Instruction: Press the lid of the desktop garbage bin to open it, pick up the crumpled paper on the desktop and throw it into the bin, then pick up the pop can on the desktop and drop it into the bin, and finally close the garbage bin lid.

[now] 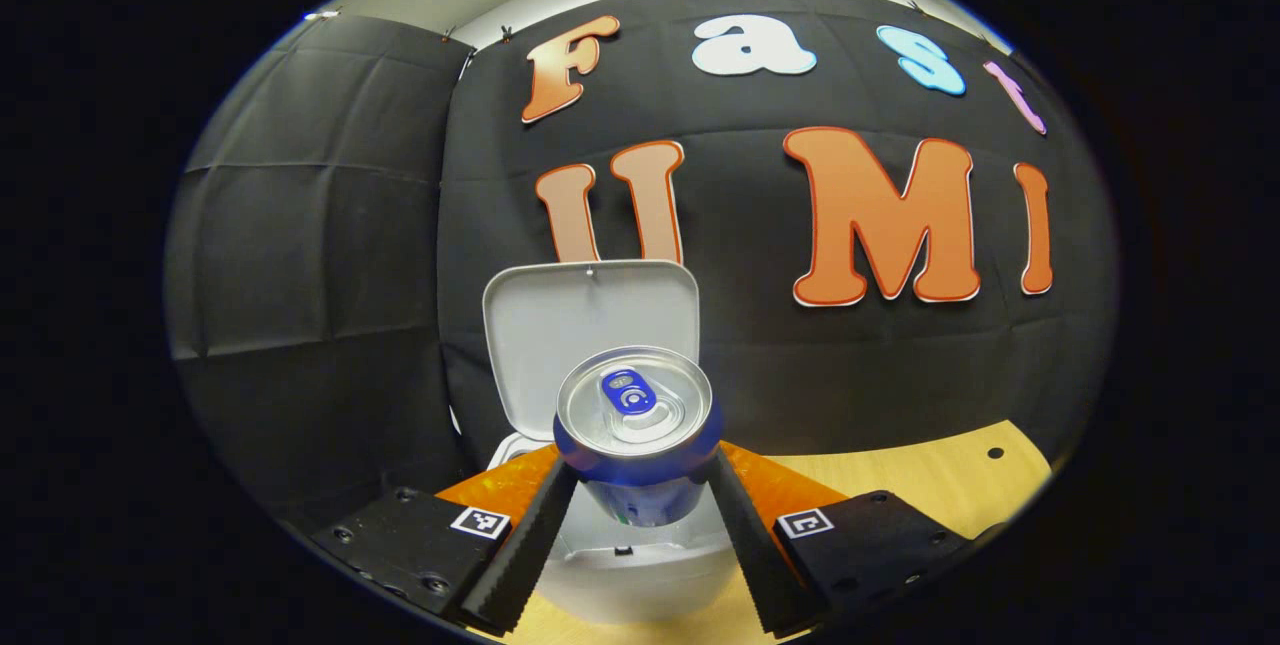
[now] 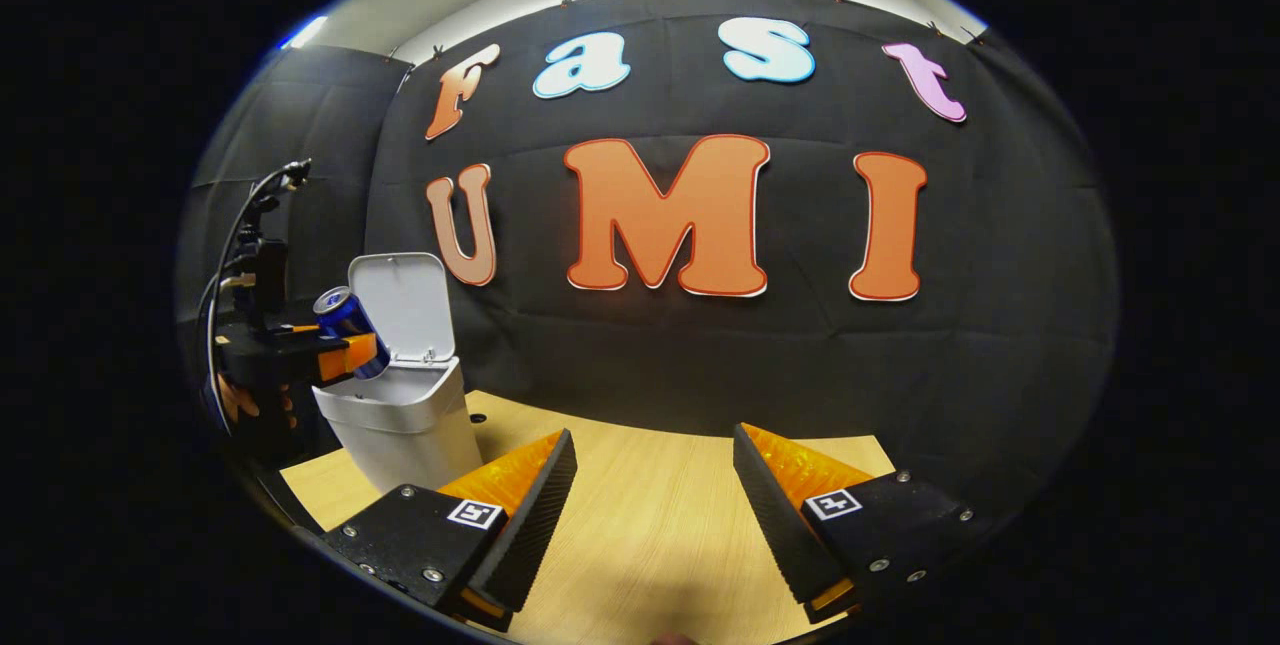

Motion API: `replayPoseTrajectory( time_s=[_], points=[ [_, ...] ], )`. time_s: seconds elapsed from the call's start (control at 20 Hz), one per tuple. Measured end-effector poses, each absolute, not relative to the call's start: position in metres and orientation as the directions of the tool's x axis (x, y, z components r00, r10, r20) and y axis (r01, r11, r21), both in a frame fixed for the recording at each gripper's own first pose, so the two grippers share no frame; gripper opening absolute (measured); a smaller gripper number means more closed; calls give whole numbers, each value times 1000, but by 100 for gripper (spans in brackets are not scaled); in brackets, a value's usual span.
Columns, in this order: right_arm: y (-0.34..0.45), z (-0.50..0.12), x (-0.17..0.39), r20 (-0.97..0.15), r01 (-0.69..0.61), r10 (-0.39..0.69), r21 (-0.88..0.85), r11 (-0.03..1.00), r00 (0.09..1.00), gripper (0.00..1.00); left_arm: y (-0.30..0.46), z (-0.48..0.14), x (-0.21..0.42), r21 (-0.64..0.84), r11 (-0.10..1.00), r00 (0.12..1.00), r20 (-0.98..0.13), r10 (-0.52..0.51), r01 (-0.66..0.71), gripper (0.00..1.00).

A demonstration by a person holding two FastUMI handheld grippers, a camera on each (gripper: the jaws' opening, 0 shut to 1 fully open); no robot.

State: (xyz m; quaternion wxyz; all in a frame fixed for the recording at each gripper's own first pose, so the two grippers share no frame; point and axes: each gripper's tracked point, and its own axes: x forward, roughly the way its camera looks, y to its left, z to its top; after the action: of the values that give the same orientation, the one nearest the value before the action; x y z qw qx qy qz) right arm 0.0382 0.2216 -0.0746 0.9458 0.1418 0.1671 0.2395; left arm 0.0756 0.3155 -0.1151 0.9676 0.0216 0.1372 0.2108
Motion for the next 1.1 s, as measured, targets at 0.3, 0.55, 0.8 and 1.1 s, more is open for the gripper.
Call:
replayPoseTrajectory(
  time_s=[0.3,0.55,0.8,1.1],
  points=[
    [214,-83,38,-283,-361,458,335,870,842,94,335,-161,102,80,912,861,-308,406,-401,84],
    [213,-84,36,-290,-352,451,333,875,844,94,340,-142,110,85,905,864,-274,423,-416,88],
    [209,-78,33,-276,-349,446,336,875,852,94,368,-49,145,4,896,888,-135,440,-443,88],
    [198,-78,29,-276,-324,424,343,882,862,94,386,16,197,48,898,895,-73,439,-437,88]
  ],
)
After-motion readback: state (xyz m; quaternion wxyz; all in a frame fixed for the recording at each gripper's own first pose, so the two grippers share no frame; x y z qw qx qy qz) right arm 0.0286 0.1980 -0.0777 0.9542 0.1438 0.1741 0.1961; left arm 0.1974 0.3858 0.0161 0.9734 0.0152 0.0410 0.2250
